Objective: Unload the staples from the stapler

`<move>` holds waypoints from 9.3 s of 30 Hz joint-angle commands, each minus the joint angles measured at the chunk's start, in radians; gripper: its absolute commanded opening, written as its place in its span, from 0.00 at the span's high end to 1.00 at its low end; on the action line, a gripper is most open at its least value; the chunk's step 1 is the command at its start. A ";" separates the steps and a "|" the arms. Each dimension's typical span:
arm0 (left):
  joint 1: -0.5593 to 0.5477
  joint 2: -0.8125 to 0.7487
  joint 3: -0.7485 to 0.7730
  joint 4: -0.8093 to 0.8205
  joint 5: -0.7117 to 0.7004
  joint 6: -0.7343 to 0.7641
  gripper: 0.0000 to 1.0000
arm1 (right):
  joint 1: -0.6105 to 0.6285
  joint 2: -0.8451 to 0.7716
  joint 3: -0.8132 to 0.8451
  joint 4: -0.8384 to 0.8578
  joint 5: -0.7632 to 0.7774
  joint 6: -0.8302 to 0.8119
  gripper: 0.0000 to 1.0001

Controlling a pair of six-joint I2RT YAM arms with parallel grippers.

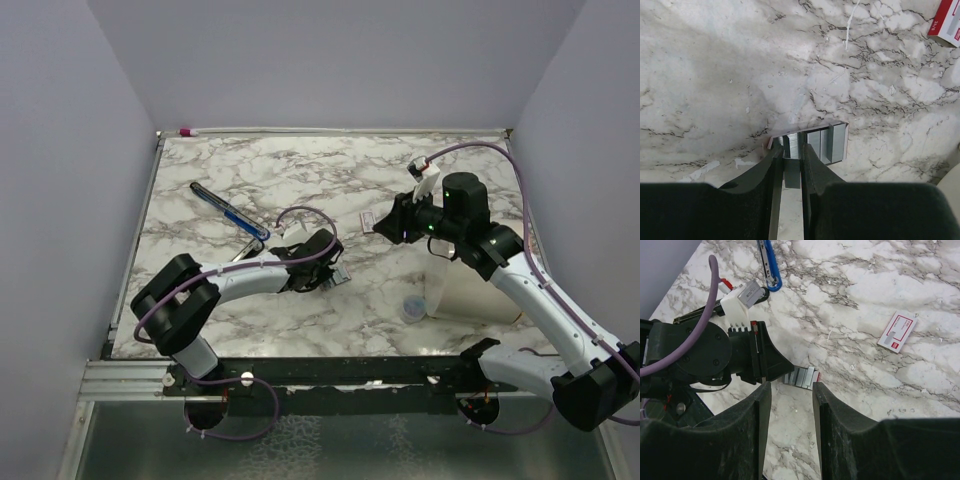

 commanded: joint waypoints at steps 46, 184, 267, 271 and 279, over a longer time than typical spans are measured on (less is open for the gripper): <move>-0.032 0.085 0.106 -0.120 -0.084 -0.066 0.78 | 0.001 -0.017 -0.014 0.033 0.008 -0.019 0.61; 0.824 -0.305 0.023 0.106 0.792 0.933 0.24 | 0.369 0.969 0.437 -0.342 0.328 0.073 0.29; 0.823 -0.294 0.002 0.141 0.849 0.915 0.24 | 0.378 0.937 0.467 -0.375 0.416 0.130 0.46; 0.824 -0.294 0.002 0.141 0.848 0.914 0.24 | 0.379 0.925 0.473 -0.381 0.418 0.130 0.42; 0.824 -0.295 0.002 0.142 0.849 0.915 0.24 | 0.379 0.902 0.465 -0.391 0.412 0.134 0.39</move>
